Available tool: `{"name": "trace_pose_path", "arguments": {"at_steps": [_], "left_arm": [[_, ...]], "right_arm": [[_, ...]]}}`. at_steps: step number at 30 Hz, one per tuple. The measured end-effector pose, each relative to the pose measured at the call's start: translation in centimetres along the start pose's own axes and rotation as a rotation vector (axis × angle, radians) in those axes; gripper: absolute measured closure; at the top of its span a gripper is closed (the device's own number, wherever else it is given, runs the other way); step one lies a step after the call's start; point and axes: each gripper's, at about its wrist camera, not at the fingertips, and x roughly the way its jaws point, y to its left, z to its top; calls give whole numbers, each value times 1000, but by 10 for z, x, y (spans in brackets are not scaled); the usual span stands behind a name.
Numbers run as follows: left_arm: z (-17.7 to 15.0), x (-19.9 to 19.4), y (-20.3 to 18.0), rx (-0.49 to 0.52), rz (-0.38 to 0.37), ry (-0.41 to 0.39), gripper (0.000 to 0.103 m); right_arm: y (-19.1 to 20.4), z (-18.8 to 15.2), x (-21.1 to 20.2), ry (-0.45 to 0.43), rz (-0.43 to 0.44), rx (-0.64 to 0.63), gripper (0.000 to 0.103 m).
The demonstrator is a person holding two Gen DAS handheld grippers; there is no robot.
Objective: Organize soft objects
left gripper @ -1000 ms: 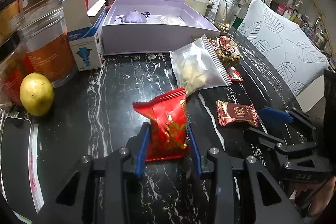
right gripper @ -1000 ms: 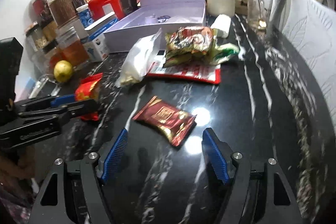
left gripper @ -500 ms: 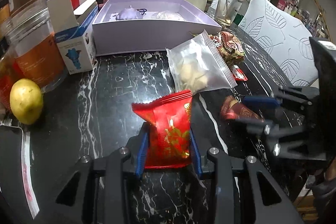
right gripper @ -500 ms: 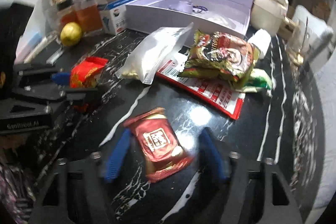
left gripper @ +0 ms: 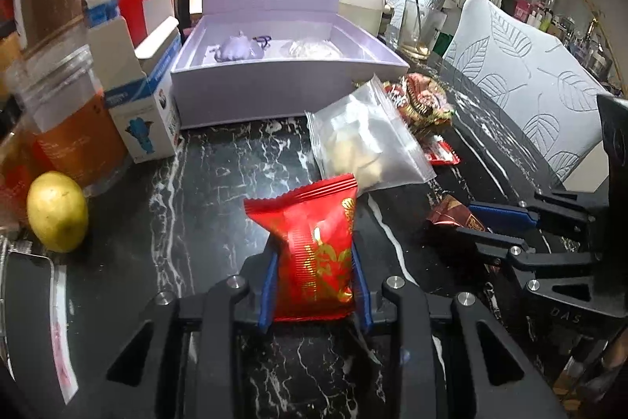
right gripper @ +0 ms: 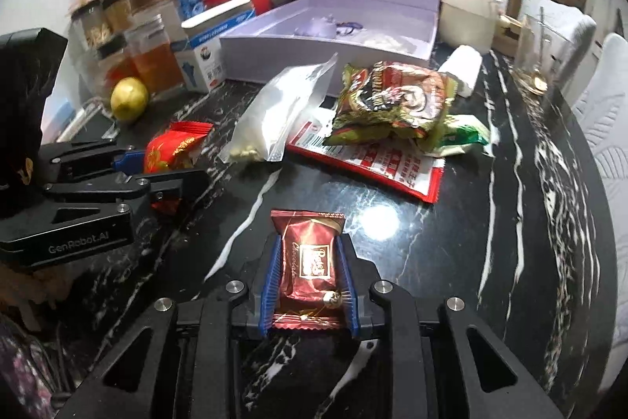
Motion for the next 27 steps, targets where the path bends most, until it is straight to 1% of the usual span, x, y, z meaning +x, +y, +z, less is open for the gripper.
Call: {"name": "trace_pose_path", "arguments": {"at_steps": [8,16,22,24,27], "left_arm": [[-5,-21,-8,0,-11,-23,71],[-13,-44,-18,8,-20,-55,71],[-11,-64,-27,26,-35,-100,71],[-7,-73,-28,29,-47,-118,71],[-1,-84,-31,40,-44,-149,71]], "right_arm": [[4,-12,-20,-58,-9,79,76],[13,-31,-38,-82,-1,130,76],[21,-39,-56,-105,16,154,76],[23,-38,-64,-124,19,163,76],[27,-34,-80,-163,9,152,76]]}}
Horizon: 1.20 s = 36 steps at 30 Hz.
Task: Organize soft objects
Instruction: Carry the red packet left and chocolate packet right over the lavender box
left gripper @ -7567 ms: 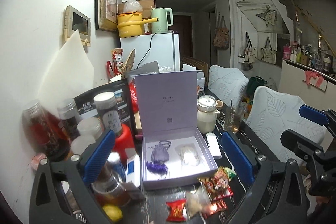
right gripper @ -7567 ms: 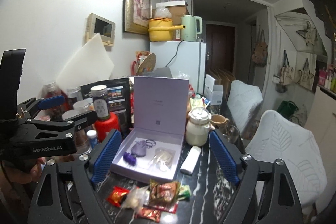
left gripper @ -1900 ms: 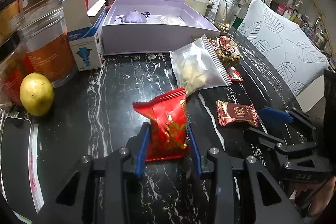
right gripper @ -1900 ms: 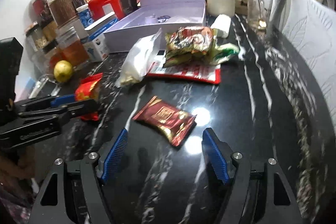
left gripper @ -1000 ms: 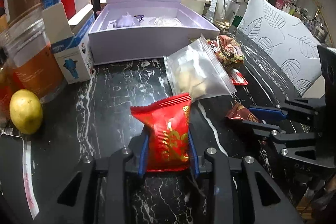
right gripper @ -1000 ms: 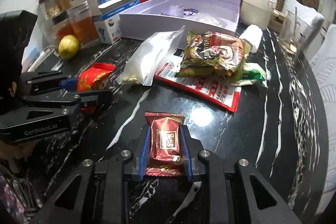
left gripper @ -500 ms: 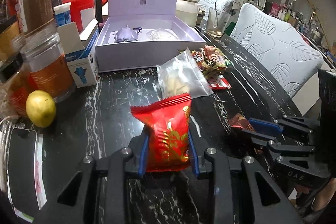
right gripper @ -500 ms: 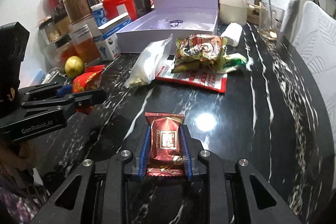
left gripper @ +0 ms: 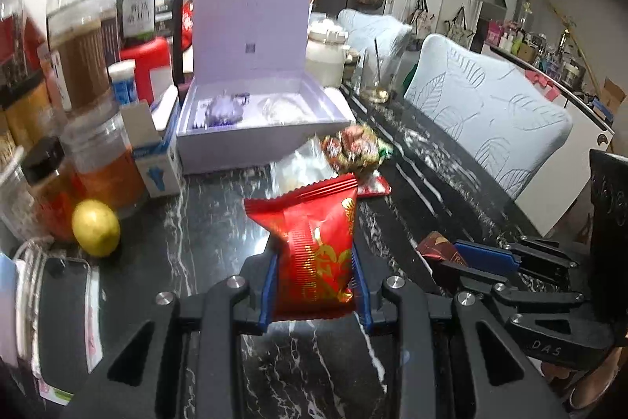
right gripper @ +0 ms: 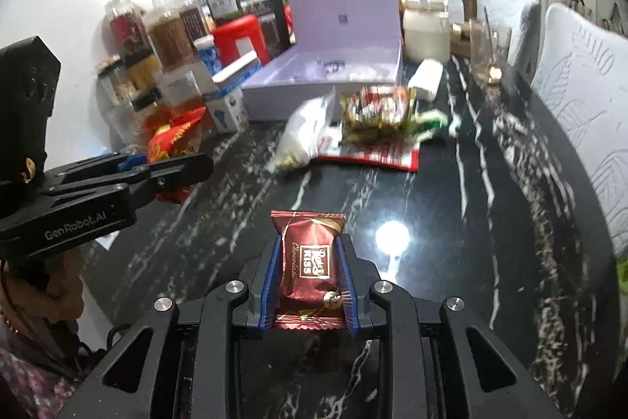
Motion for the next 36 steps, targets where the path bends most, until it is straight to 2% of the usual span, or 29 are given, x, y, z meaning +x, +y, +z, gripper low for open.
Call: {"name": "trace_pose_path", "arguments": {"at_steps": [9,19,28,36], "left_arm": [[39,-31,-6,32,-2,-130,71],[104,-49,-4,76,18,-283,71],[164,-36,14,76,33,-376,71],[202,2,42,36,64,-389,71]], "right_arm": [[19,39,-36,-129,21,-76,76],[37,99,-54,-253,75,-167,76],[38,162,-48,-314,82,-219,76],[17,216,-9,-340,97,-191,76]]}}
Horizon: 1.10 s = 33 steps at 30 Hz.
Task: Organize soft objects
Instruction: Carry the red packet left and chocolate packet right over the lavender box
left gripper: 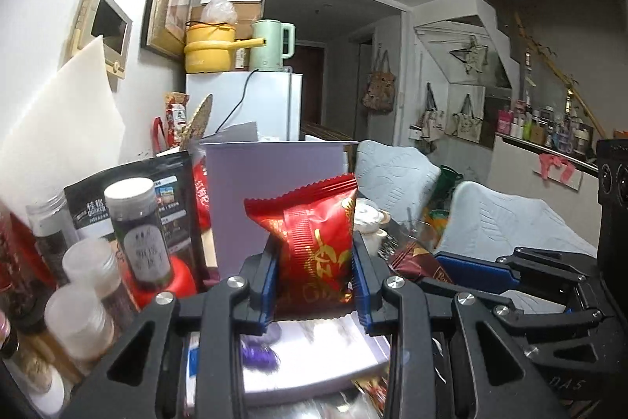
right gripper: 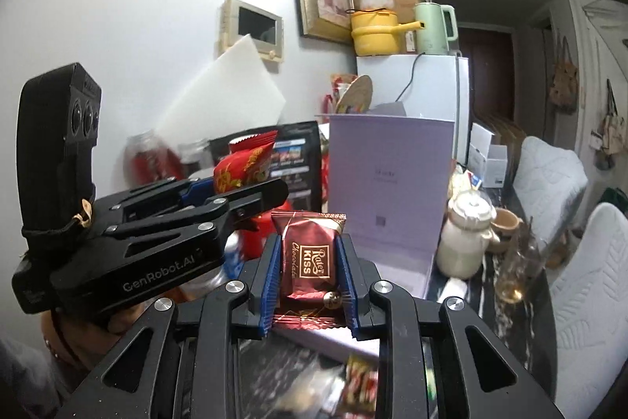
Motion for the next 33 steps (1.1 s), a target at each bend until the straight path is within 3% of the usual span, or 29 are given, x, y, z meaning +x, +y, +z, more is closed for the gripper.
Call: {"name": "trace_pose_path", "arguments": {"at_steps": [8,13,21,33], "left_arm": [[9,57,20,-19,55,16,71],[1,90,24,4,86,69,71],[-24,137,31,5,138,186,71],[-60,189,39,-25,130,362,71]], "right_arm": [[-35,20,53,-12,22,39,76],[-55,20,81,15,20,60,76],[-83,4,124,124,-20,98,76],[-112,-30,179,278,-66,144,76]]}}
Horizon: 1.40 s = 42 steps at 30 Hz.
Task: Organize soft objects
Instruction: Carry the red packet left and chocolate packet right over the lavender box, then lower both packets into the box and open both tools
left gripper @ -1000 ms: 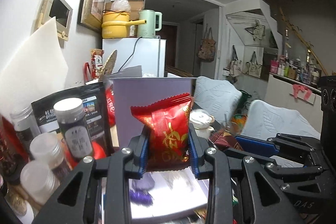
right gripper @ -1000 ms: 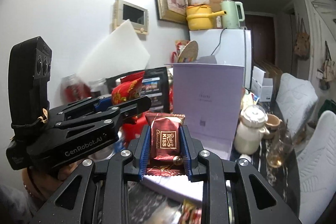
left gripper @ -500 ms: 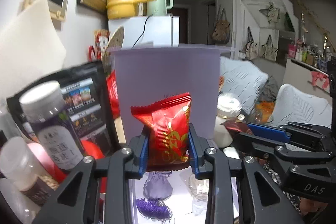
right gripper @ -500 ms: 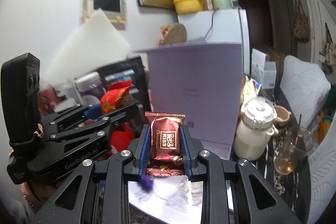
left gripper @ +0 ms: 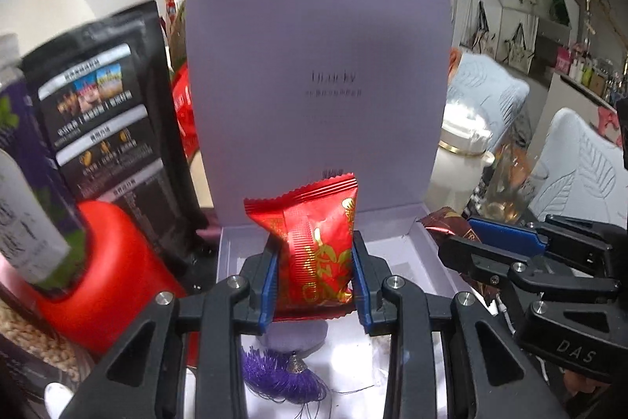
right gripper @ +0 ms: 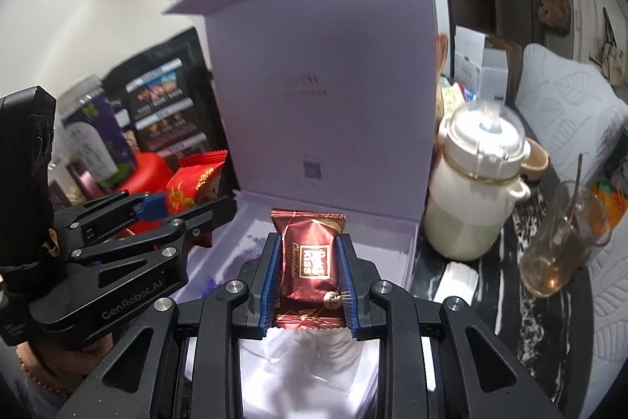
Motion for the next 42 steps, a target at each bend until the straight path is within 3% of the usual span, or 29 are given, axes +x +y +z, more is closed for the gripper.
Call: {"name": "trace_pose_path", "arguments": {"at_steps": [5,15,23,32,34,36,42], "left_arm": [[-6,18,-3,23,42,47,71],[-22,56,2,4,48,182,71],[-30,74,3,5,35,232,71],[-18,57,-3,22,94,161,71],[-14,50,-3,16,102,141,71],[-11,42,-4,12,107,120,71],[-6,33,-1,-36,133,119,71]], "right_arm": [[-4,-6,20,44,-24,-6,76],[-14,-15,53,127,-41,29,75],[-23,-23,65,165,-90,17,75],[-25,-23,63,186,-89,37,72],[-25,-20,57,176,-90,38,67],[-25,-19,48,155,-88,51,44],[-19,-13,19,95,-122,44,42]]}}
